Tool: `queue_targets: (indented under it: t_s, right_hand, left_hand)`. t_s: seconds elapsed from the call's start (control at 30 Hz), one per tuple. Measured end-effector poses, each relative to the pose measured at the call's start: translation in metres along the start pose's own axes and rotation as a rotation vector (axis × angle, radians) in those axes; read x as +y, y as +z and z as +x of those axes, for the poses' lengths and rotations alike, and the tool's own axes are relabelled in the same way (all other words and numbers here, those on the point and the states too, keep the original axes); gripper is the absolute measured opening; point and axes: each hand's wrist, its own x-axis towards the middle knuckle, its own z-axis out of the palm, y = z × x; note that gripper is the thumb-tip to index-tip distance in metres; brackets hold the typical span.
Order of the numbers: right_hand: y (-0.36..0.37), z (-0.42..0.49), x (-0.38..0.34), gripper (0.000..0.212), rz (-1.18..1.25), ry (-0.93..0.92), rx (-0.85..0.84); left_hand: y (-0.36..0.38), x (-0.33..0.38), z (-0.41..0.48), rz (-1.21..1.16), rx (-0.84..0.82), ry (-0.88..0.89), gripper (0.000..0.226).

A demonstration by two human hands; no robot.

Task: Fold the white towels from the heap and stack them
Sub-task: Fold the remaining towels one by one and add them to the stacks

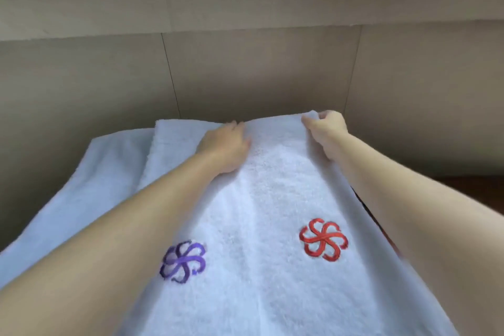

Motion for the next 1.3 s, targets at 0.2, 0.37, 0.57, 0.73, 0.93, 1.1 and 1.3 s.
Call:
queue_targets:
  t_s: [0.2,0.37,0.57,0.73,0.93,1.1,1.3]
  right_hand:
    - [-0.003,0.007,0.02,0.033,-0.024,0.201,0.131]
    - [0.009,-0.025,-0.003,0.058,-0.373,-0.046,0.004]
    - [0.018,-0.081,0.004,0.064,-0.904,-0.374,-0.334]
    - [0.014,-0.087,-0.015,0.065,-0.938,-0.286,-0.397]
    - [-0.037,-0.185,-0.009,0.072,-1.0,-0.181,-0.654]
    - [-0.083,-0.258,-0.016,0.083,-1.075,-0.03,-0.82]
    - [-0.124,-0.255,-0.067,0.075,-1.119,0.137,-1.078]
  left_hand:
    - [0.013,-0.012,-0.01,-0.232,0.046,-0.023,0.052]
    - [0.004,0.003,-0.021,-0.222,0.078,-0.069,0.05]
    - [0.002,0.001,-0.083,-0.017,-0.102,-0.495,0.059]
    - [-0.017,0.001,-0.119,0.062,-0.234,-0.452,0.063]
    - [-0.041,0.024,-0.198,0.003,-0.503,-0.407,0.09]
    - [-0.069,0.046,-0.25,0.014,-0.617,-0.519,0.099]
    - [-0.136,0.049,-0.277,0.066,-0.739,-0.619,0.084]
